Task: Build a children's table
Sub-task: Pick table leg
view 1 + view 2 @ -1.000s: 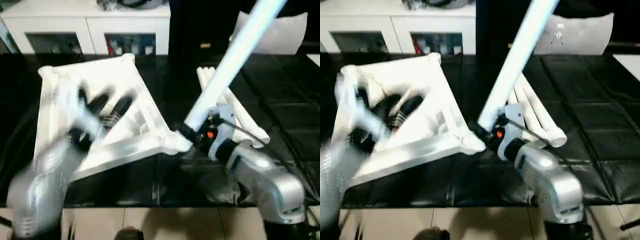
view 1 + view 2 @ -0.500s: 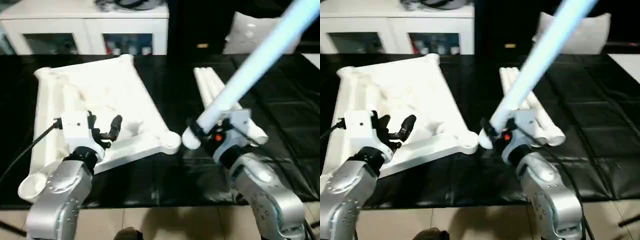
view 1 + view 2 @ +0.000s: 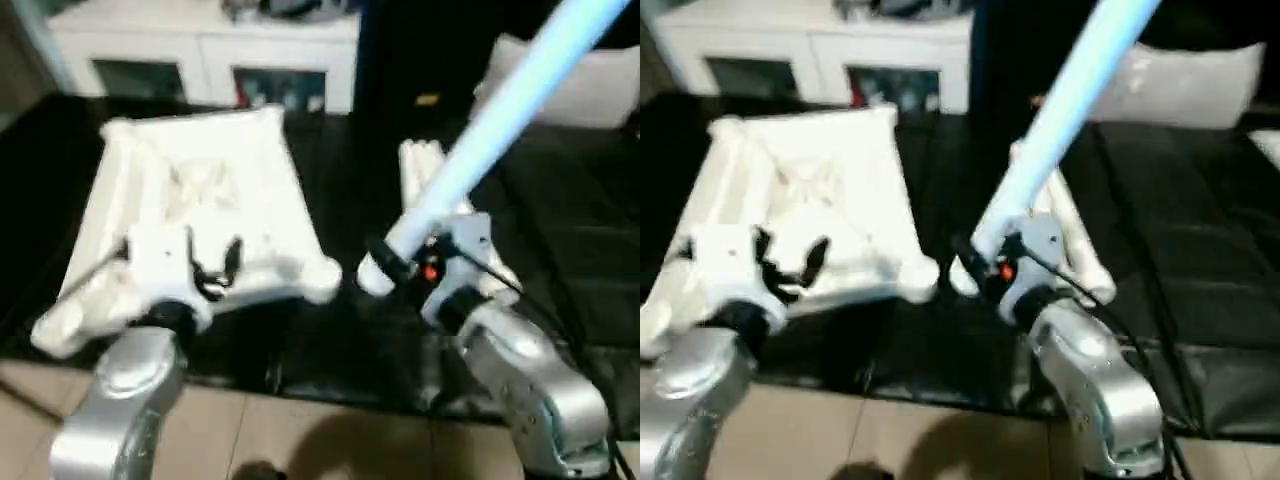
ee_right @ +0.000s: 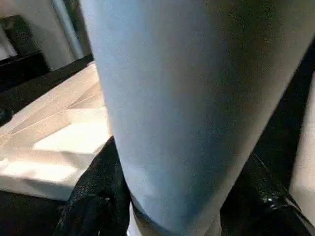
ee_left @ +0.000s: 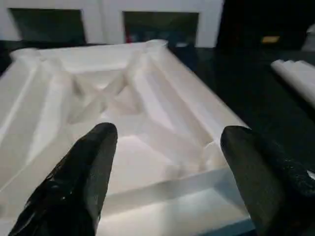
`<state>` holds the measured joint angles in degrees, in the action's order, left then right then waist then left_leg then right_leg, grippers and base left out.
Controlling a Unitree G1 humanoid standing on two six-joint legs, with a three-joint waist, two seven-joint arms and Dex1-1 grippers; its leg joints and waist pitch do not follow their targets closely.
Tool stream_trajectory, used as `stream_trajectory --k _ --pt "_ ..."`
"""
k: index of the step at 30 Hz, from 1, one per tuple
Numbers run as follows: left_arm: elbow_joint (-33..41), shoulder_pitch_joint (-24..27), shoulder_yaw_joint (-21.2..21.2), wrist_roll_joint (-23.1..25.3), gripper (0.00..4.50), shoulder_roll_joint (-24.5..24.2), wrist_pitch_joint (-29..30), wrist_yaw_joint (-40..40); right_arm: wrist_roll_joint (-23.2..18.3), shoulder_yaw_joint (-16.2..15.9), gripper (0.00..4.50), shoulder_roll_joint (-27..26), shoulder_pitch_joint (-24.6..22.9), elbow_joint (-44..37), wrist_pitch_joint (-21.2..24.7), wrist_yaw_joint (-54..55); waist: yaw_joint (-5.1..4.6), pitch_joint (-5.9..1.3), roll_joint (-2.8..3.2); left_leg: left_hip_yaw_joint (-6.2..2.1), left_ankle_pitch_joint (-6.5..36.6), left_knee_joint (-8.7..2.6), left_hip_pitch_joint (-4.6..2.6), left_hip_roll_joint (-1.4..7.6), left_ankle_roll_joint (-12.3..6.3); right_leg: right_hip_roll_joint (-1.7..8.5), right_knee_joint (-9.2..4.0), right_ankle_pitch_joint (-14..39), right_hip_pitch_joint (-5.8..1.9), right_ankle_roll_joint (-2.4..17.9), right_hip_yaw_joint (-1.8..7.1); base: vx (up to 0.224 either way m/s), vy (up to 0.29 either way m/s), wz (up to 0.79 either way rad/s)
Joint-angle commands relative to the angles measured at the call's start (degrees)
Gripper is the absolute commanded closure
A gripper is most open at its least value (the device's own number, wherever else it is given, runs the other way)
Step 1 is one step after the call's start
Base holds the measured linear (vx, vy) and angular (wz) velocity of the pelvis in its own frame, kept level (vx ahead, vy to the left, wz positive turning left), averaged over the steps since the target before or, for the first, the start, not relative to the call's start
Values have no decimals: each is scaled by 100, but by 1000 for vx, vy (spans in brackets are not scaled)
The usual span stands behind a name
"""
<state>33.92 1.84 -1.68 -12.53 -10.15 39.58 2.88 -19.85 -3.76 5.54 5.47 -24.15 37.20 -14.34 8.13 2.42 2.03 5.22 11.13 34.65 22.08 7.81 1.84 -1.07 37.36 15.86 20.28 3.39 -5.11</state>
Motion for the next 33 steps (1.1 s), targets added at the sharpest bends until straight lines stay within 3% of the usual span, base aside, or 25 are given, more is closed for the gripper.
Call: stream_trajectory --k 1,5,9,11,13,14,15,16,17,18,19,20,21,22,23,24,25,26,27,28,29,30,31,32,33 --pt "90 -7 -5 68 75 -19 65 -39 -144 164 258 -119 -16 -192 -86 78 35 -265 -22 -169 496 -264 -52 549 -319 863 -659 -96 -228 -1361 462 0 0 0" --pt "348 52 -26 -20 75 -39 139 -173 -82 41 258 4 -42 -137 188 189 23 -248 -39 -216 806 -404 -92 698 -82 998 -620 218 -243 -632 477 0 0 0" --pt "392 262 -77 -14 75 113 13 -5 -87 -140 258 -53 -98 -15 -53 -45 -8 -269 24 -174 702 -421 -37 669 -79 1068 -614 12 -291 -55 473 -2 13 -1" --pt "414 256 -89 -119 75 142 10 -75 -21 -190 258 -39 -46 5 -91 -73 -12 -247 18 -151 779 -434 -52 679 -85 1067 -652 141 -264 80 481 0 0 0" --pt "385 241 -41 -105 75 97 -61 -175 6 -251 258 23 -13 25 -115 -120 -14 -223 5 -125 1156 -451 -97 661 -25 1066 -686 613 -264 106 489 0 0 0" --pt "349 220 -23 -87 75 71 -80 -220 15 -281 258 56 -5 38 -109 -127 18 -128 -77 -180 1873 -546 38 486 -54 1173 -737 1903 -419 99 358 0 0 0" --pt "322 188 -16 -85 75 69 -115 -260 30 -333 258 114 2 31 -101 -164 12 -77 -52 -202 2338 -493 88 321 -138 1292 -917 3408 -494 -47 194 0 0 0" --pt "302 153 -7 -103 75 79 -144 -294 37 -382 258 173 2 20 -95 -221 26 -73 -68 -169 2359 -343 -11 288 -166 1420 -1049 4031 -463 -56 198 -25 15 37" --pt "302 153 -7 -103 75 79 -144 -294 37 -382 258 173 2 20 -95 -221 -8 -34 -112 -133 2174 -170 -32 263 -236 1551 -1194 4541 -490 -24 155 11 37 56" --pt "322 114 89 -123 75 50 -163 -403 70 -426 258 251 -29 7 -172 -324 -40 67 -30 -53 1926 195 -306 321 -231 1694 -1537 5223 -522 10 -120 11 37 56" --pt "322 114 89 -123 75 50 -163 -403 70 -426 258 251 -29 7 -172 -324 -40 67 -30 -53 1926 195 -306 321 -231 1694 -1537 5223 -522 10 -120 -15 69 55" --pt "361 92 187 -109 75 -15 -127 -508 -40 -320 258 183 -59 -3 -158 -334 -202 98 72 -141 3019 -258 -680 599 170 1041 -1284 3992 -411 -36 -391 17 93 29" --pt "310 91 191 -128 75 -26 -176 -564 -36 -314 258 169 -47 45 -206 -357 -222 66 204 -364 4081 -602 -708 878 350 778 -828 3077 -409 -51 -316 17 93 29" --pt "258 119 184 -116 75 -30 -217 -573 19 -341 258 187 -51 79 -259 -359 -268 5 203 -523 4866 -915 -696 1102 452 660 -234 2010 -450 -54 -174 76 86 -2" --pt "207 113 175 -87 75 -35 -183 -537 77 -369 258 233 -30 100 -269 -356 -294 -43 363 -560 5508 -1036 -745 1002 553 519 149 632 -287 -53 -69 83 78 2" --pt "177 87 162 -91 75 3 -144 -497 81 -370 258 271 -18 81 -269 -365 -318 -25 279 -424 5525 -1021 -704 903 535 501 219 272 -172 -50 -16 83 78 2" --pt "170 69 158 -140 75 47 -137 -506 49 -343 258 279 -23 36 -273 -375 -395 -81 254 -413 5310 -979 -738 837 455 532 181 134 -141 -79 9 87 53 8" --pt "148 53 258 -116 75 0 -194 -601 -10 -280 258 289 -37 0 -291 -371 -482 -107 83 -278 4692 -897 -719 603 106 668 -136 154 -112 -217 131 79 -13 3" --pt "147 72 306 -94 75 -38 -211 -648 -9 -269 258 304 -50 -4 -306 -360 -489 -116 -24 -168 4357 -789 -672 438 -46 777 -396 347 -200 -286 242 79 -13 3" --pt "148 87 335 -78 75 -62 -220 -674 -4 -265 258 315 -57 -3 -316 -353 -345 -101 -152 170 2986 -372 -355 110 -257 1232 -873 1476 -517 -72 657 92 -74 -1" --pt "124 99 351 -44 75 -56 -252 -673 36 -274 258 346 -74 21 -364 -379 -274 -99 -236 150 2032 -83 -85 90 -413 1479 -1043 2253 -779 -28 821 128 -70 -3" --pt "93 108 348 -32 75 -34 -289 -666 70 -288 258 359 -86 46 -404 -397 -145 -191 -286 79 880 286 109 174 -644 1697 -1145 2972 -942 149 1011 128 -70 -3" --pt "75 112 343 -35 75 -28 -307 -668 104 -291 258 347 -92 62 -423 -413 -116 -228 -167 32 345 284 269 162 -677 1513 -1062 2403 -1013 457 887 144 -30 -2" --pt "68 102 350 -24 75 -25 -326 -662 146 -306 258 356 -90 57 -430 -423 -146 -256 -90 53 -67 18 234 179 -689 1123 -954 1653 -935 625 570 144 2 1" --pt "64 95 336 -79 75 46 -375 -664 164 -325 258 383 -84 42 -463 -440 -181 -295 48 87 -352 -157 125 225 -664 940 -877 1256 -859 607 378 144 2 1"
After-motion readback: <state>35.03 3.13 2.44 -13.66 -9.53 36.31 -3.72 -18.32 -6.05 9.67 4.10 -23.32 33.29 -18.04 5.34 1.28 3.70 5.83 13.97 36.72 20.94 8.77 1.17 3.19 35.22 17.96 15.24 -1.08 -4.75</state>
